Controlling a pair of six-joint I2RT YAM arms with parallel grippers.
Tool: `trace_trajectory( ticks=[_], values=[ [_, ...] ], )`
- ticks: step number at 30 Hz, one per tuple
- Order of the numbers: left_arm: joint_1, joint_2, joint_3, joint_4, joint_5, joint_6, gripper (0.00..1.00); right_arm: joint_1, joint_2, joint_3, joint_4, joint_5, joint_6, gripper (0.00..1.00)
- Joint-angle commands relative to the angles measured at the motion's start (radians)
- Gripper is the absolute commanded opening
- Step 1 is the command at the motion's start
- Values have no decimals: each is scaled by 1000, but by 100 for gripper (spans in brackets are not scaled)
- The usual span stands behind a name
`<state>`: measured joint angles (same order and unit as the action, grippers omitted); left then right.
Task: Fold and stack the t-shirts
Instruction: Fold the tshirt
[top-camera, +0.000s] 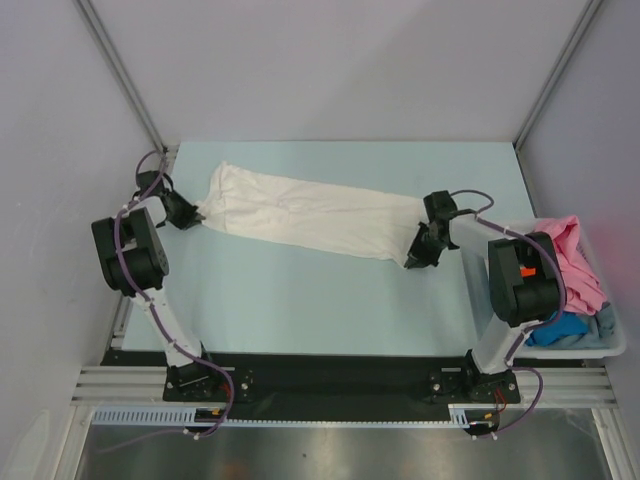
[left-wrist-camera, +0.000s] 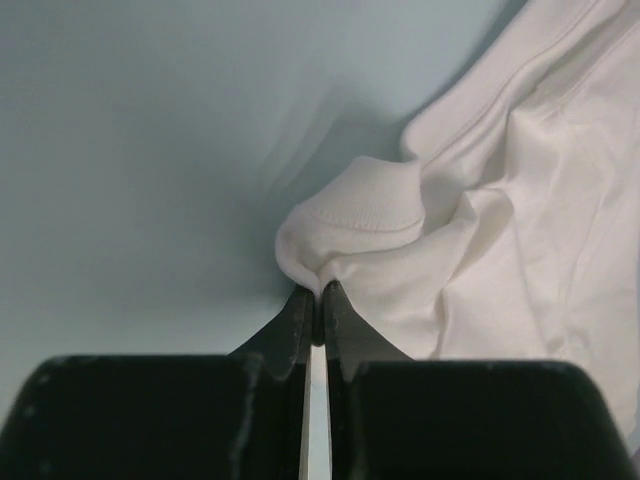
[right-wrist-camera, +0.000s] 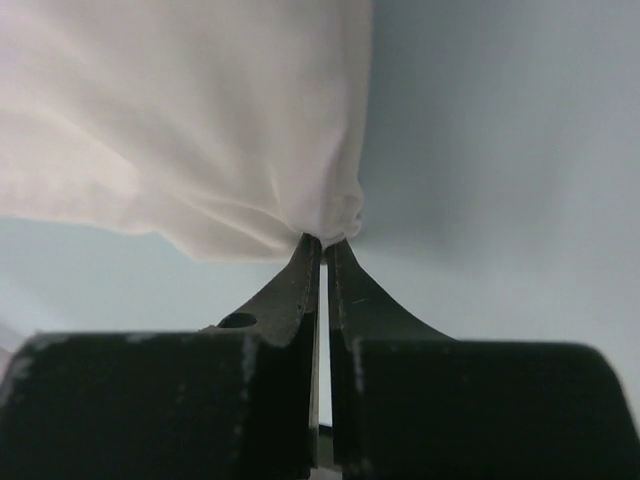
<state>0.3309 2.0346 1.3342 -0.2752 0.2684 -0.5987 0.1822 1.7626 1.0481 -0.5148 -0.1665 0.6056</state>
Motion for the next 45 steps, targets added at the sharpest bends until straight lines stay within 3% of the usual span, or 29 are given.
trace_trajectory(
  ticks=[1, 12, 15, 20, 23, 26, 27, 30, 33, 35, 39, 41, 45],
  values=[
    [-20, 82, 115, 17, 38, 68, 0, 127, -84, -88, -67, -44, 107, 0],
    [-20, 128, 189, 28, 60, 123, 6, 571, -180, -275, 235, -123, 618, 0],
    [-20, 139, 246, -25, 35, 178, 16, 667, -161, -278, 294, -130, 669, 0],
    [-15, 148, 390, -149, -12, 260, 31, 695, -189, -275, 175, -111, 544, 9],
    [-16, 124, 431, -203, -32, 278, 42, 692, -230, -249, 48, -119, 358, 26],
    [-16, 23, 373, -191, -34, 275, 58, 692, -313, -205, -104, -84, 141, 44],
    [-18, -19, 344, -174, -22, 278, 64, 683, -346, -197, -138, -39, 97, 56],
    [-21, -152, 238, -122, -3, 283, 73, 636, -451, -160, -197, 13, -62, 77],
    [-23, -234, 180, -128, 18, 284, 76, 487, -473, -111, -165, -28, -163, 85],
    [-29, -264, 134, -140, 60, 274, 77, 357, -424, -83, -127, -60, -190, 86],
    [-50, -365, -18, -96, 143, 225, 77, 214, -277, 30, -129, -84, -266, 83],
    [-65, -424, -111, -59, 166, 198, 76, 160, -224, 93, -145, -88, -328, 78],
    [-67, -410, -133, -62, 167, 183, 76, 91, -117, 174, -143, -140, -412, 62]
  ],
)
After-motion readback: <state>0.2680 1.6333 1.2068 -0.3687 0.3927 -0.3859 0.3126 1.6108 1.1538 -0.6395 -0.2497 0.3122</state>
